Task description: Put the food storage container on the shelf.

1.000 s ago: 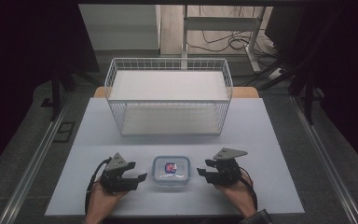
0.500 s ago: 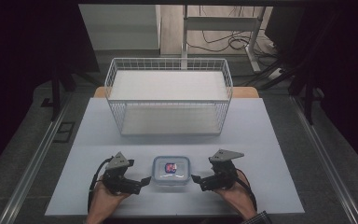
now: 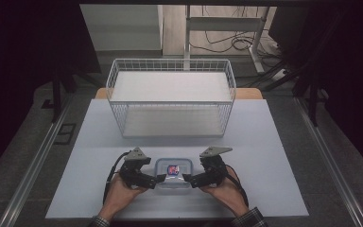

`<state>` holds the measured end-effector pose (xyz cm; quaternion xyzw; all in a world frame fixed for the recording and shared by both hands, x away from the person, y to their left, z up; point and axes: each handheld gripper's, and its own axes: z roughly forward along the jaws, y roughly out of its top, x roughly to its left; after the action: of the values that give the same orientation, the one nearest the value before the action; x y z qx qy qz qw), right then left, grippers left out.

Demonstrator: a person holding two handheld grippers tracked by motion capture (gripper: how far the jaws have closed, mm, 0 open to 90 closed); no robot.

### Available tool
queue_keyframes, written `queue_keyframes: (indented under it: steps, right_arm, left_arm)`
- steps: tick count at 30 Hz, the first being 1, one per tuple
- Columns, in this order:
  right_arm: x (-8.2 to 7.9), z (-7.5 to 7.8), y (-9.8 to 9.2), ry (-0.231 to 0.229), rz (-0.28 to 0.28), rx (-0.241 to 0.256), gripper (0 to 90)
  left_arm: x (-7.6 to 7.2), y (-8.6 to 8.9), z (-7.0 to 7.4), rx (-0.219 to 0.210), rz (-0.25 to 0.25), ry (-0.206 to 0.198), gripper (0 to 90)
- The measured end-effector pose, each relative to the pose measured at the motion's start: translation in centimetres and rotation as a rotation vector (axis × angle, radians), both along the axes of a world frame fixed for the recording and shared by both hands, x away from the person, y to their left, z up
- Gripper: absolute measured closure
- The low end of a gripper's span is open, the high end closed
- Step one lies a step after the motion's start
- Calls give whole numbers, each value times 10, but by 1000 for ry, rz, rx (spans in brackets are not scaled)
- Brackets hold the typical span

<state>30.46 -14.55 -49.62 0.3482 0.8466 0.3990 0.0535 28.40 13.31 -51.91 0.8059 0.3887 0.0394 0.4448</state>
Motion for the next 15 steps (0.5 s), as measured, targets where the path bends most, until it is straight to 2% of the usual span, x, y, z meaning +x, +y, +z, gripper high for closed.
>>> queue_keyframes:
  steps: [2,3,4,7,8,9,10,11,12,13,14,15]
  right_arm:
    - [3,-6,3,25,4,-4,42]
    - [5,-9,5,42,8,-6,39]
    - [6,-10,5,74,17,11,42]
    - [6,-15,7,146,42,46,67]
    - [6,-15,8,170,55,55,88]
    - [5,-17,8,187,70,63,97]
    - [3,-17,9,190,72,60,90]
    - [3,-17,9,190,72,60,90]
    - [-2,-15,10,167,77,36,108]
    - [-2,-15,10,167,77,36,108]
    - [-7,-11,8,140,74,24,164]
    - [-8,-10,6,136,71,27,186]
  left_arm:
    - [4,-4,-5,-9,-24,37,44]
    - [4,-4,-5,-9,-24,37,35]
    - [5,-5,-8,-42,-38,76,40]
    - [5,-4,-9,-57,-62,100,86]
    - [3,-6,-10,-62,-81,122,92]
    - [3,-6,-10,-62,-81,122,87]
    - [-3,-7,-8,-40,-82,115,90]
    - [-3,-7,-8,-40,-82,115,106]
    - [-8,-5,-5,-22,-86,109,136]
    - [-8,-5,-5,-22,-86,109,168]
    - [-11,-3,-5,-20,-92,111,207]
    - [-13,-2,-4,-20,-93,113,234]
